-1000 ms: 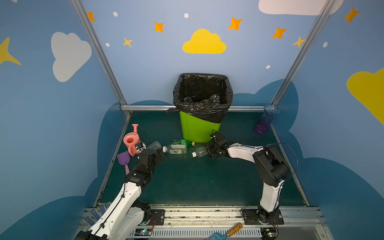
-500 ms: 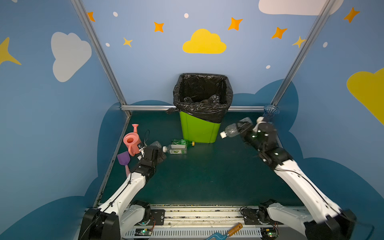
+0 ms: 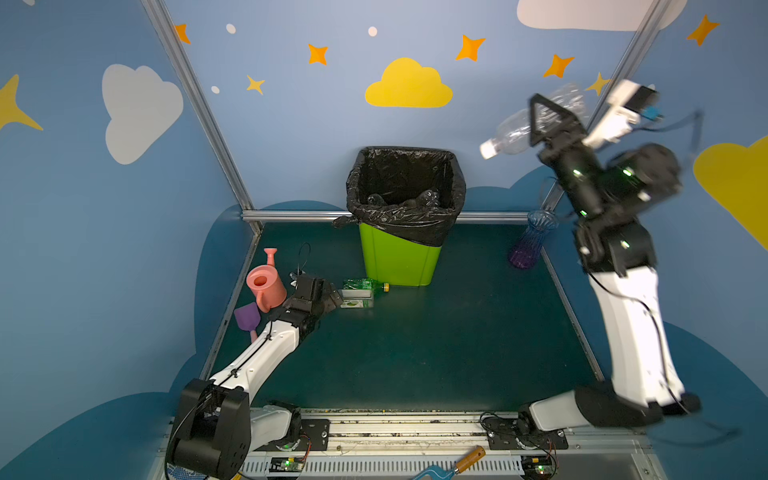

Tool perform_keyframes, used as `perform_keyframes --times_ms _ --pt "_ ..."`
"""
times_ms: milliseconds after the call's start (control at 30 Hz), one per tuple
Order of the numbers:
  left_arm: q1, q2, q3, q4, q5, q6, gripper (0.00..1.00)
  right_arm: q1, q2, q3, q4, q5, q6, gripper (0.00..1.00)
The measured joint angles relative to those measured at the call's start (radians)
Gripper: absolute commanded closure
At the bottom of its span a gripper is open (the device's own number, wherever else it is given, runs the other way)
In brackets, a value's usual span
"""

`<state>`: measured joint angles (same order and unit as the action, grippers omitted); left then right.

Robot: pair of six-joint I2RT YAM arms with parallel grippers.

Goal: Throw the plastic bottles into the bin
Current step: 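Lift the clear bottle with the right gripper up over the bin, then open the right gripper to drop the clear bottle into the bin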

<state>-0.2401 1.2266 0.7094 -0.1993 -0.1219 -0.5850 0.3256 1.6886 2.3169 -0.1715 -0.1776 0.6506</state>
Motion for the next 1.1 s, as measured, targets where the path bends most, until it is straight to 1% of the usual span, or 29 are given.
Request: perform_keyframes --times_ms 33,100,133,167,233,267,300,367,400,433,500,533,600,700,767,867,967,1100 --pt "-0.008 -0.002 0.000 -0.004 -0.001 0.010 0.00 0.019 0.161 0.180 -0.075 -0.037 -0.021 0.10" --pt "-0.023 -0.010 0.004 -0.022 -0.009 0.032 0.00 0.056 0.431 0.491 -0.253 -0.068 -0.064 0.07" --pt "-0.031 -0.019 0.008 -0.033 -0.018 0.045 0.00 0.069 0.544 0.608 -0.338 -0.081 -0.076 0.06" --pt "-0.037 -0.027 0.010 -0.040 -0.026 0.056 0.00 0.079 0.610 0.660 -0.404 -0.094 -0.082 0.06" --pt "-0.047 -0.053 0.011 -0.048 -0.042 0.076 0.00 0.090 0.668 0.663 -0.528 -0.115 -0.088 0.07" --pt "-0.051 -0.064 0.011 -0.048 -0.048 0.083 0.00 0.089 0.660 0.621 -0.549 -0.118 -0.091 0.06" --pt "-0.055 -0.074 0.011 -0.048 -0.053 0.089 0.00 0.087 0.613 0.524 -0.527 -0.123 -0.094 0.05" --pt "-0.061 -0.087 0.011 -0.047 -0.063 0.098 0.00 0.085 0.435 0.224 -0.435 -0.116 -0.096 0.05" --pt "-0.065 -0.089 0.011 -0.047 -0.068 0.102 0.00 0.083 0.317 0.058 -0.381 -0.108 -0.093 0.05" --pt "-0.070 -0.089 0.011 -0.048 -0.073 0.107 0.00 0.076 0.200 -0.073 -0.340 -0.092 -0.089 0.05" --pt "-0.087 -0.089 0.011 -0.051 -0.091 0.126 0.00 0.044 0.023 -0.205 -0.281 -0.069 -0.085 0.05" --pt "-0.101 -0.089 0.013 -0.055 -0.102 0.142 0.00 0.016 -0.056 -0.245 -0.243 -0.061 -0.081 0.05" --pt "-0.131 -0.084 0.024 -0.067 -0.120 0.178 0.00 -0.037 -0.183 -0.313 -0.166 -0.048 -0.074 0.05" --pt "-0.161 -0.058 0.068 -0.081 -0.135 0.233 0.00 -0.102 -0.320 -0.429 -0.062 -0.033 -0.051 0.05" --pt "-0.168 -0.031 0.099 -0.082 -0.135 0.270 0.00 -0.122 -0.362 -0.490 -0.024 -0.037 -0.038 0.05" --pt "-0.184 0.005 0.132 -0.085 -0.129 0.356 0.00 -0.149 -0.360 -0.542 -0.011 -0.054 -0.023 0.05" --pt "-0.211 0.060 0.178 -0.112 -0.123 0.479 0.00 -0.189 -0.344 -0.624 -0.016 -0.071 -0.008 0.05" --pt "-0.243 0.172 0.273 -0.177 -0.108 0.663 0.00 -0.257 -0.382 -0.806 -0.005 -0.100 0.034 0.05"
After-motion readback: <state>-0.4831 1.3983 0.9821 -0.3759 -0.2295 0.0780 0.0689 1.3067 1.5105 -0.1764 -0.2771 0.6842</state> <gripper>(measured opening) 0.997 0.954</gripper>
